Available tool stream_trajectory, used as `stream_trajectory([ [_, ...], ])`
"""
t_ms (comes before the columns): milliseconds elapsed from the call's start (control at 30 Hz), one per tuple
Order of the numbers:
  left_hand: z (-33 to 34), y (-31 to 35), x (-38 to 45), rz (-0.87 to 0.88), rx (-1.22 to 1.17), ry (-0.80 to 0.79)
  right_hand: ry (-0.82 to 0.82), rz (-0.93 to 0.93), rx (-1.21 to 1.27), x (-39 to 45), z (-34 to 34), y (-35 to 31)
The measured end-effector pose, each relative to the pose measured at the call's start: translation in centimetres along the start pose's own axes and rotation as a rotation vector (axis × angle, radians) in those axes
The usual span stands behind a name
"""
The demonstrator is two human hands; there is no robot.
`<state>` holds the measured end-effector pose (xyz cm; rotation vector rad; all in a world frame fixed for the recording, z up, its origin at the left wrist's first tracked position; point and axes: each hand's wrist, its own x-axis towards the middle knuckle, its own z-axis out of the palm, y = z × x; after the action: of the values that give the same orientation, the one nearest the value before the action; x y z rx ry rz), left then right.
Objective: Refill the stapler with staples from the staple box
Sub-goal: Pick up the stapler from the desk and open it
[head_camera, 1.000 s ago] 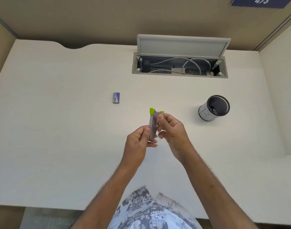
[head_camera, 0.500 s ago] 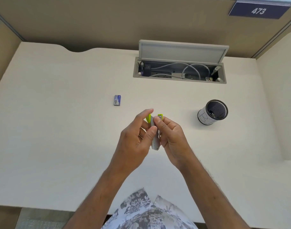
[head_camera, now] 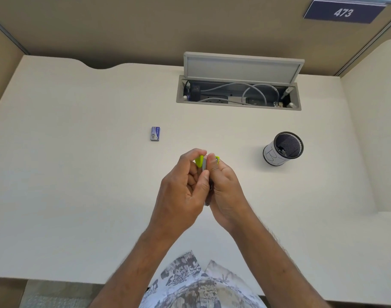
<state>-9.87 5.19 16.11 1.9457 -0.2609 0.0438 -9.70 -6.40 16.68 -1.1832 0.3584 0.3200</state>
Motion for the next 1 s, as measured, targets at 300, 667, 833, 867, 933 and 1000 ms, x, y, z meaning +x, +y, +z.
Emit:
stream_trajectory([
  [300, -0.7, 1.0, -0.7, 0.091, -0.037, 0.16, 0.066, 0.013, 0.353, 1.3, -1.6, -0.8],
  [667, -1.0, 1.2, -2.3, 0.247, -0.27, 0.172, 0.058, -0.045, 0.355, 1.9, -2.4, -1.2],
  [833, -0.5, 1.4, -2.6, -0.157, -0.54, 0.082, 0.066, -0.075, 0.276, 2.0, -2.9, -1.2],
  [867, -0.4, 1.3, -2.6, -0.235, -0.58, 0.053, 0.07, -0.075, 0.252, 2.0, -3.1, -1.2],
  [933, -0.4, 1.3, -2.6, -0.33, -0.643, -0.027, 0.068, -0.076, 0.21, 2.0, -3.4, -1.3],
  [1000, -0.4, 1.3, -2.5, -0.365, -0.673, -0.093, 0.059, -0.08, 0.193, 2.0, -3.6, -1.3],
])
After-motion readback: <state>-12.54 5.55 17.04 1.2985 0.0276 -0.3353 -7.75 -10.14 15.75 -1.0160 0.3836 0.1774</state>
